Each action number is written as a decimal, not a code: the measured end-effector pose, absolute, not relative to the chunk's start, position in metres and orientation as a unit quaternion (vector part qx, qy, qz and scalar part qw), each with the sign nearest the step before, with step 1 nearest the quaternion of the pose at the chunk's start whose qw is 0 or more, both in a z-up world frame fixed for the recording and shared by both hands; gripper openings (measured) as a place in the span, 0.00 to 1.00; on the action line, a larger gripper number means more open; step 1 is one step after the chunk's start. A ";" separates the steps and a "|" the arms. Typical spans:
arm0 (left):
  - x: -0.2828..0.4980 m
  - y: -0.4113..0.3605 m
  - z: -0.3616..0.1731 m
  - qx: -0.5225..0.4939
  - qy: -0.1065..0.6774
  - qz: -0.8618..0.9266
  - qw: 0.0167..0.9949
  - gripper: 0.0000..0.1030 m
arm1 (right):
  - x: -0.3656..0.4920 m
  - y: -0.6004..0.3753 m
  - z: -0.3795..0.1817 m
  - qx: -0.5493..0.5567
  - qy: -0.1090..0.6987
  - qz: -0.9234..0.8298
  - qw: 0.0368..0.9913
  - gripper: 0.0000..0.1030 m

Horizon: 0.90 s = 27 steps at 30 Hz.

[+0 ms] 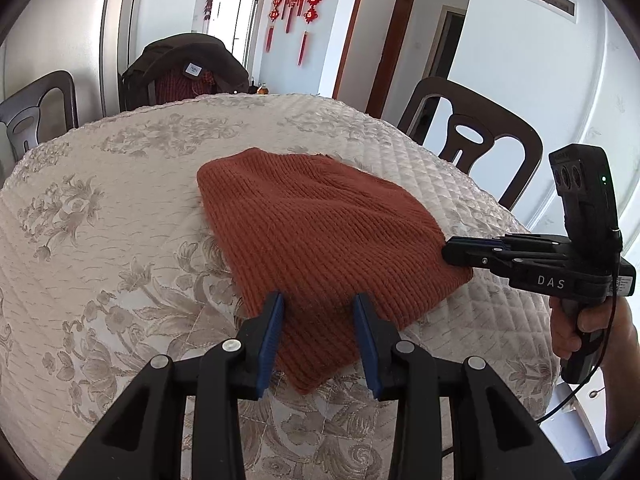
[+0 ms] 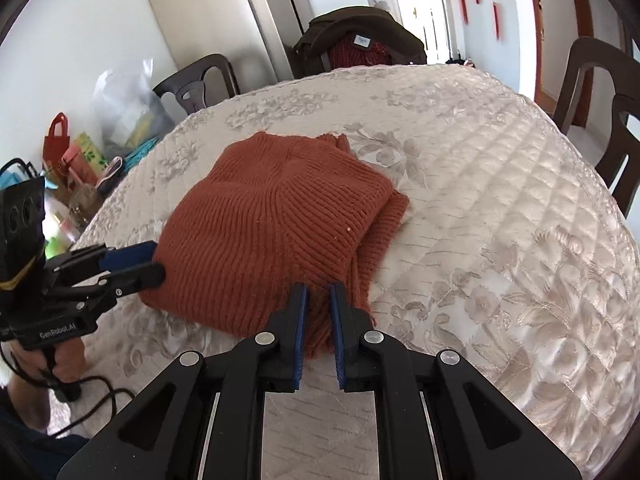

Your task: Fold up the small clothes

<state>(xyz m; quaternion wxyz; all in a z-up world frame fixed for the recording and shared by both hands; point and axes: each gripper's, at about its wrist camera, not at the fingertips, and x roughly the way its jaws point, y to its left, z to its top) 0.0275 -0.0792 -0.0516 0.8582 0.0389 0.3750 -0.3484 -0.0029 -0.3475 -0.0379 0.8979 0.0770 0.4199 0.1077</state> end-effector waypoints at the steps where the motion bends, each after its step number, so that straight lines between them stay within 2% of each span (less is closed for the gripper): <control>1: 0.029 -0.079 -0.050 0.035 0.379 -0.345 0.858 0.37 | -0.002 -0.346 -0.037 0.074 0.421 0.107 0.898 0.11; 8: 0.044 -0.067 -0.031 0.003 0.373 -0.289 0.882 0.38 | -0.004 -0.349 -0.017 0.092 0.396 0.107 0.907 0.15; 13: 0.054 -0.063 -0.034 -0.003 0.382 -0.260 0.887 0.38 | 0.005 -0.351 -0.017 0.104 0.393 0.100 0.908 0.28; 27: 0.064 -0.067 -0.048 -0.007 0.401 -0.251 0.881 0.41 | 0.018 -0.351 -0.028 0.108 0.398 0.104 0.905 0.29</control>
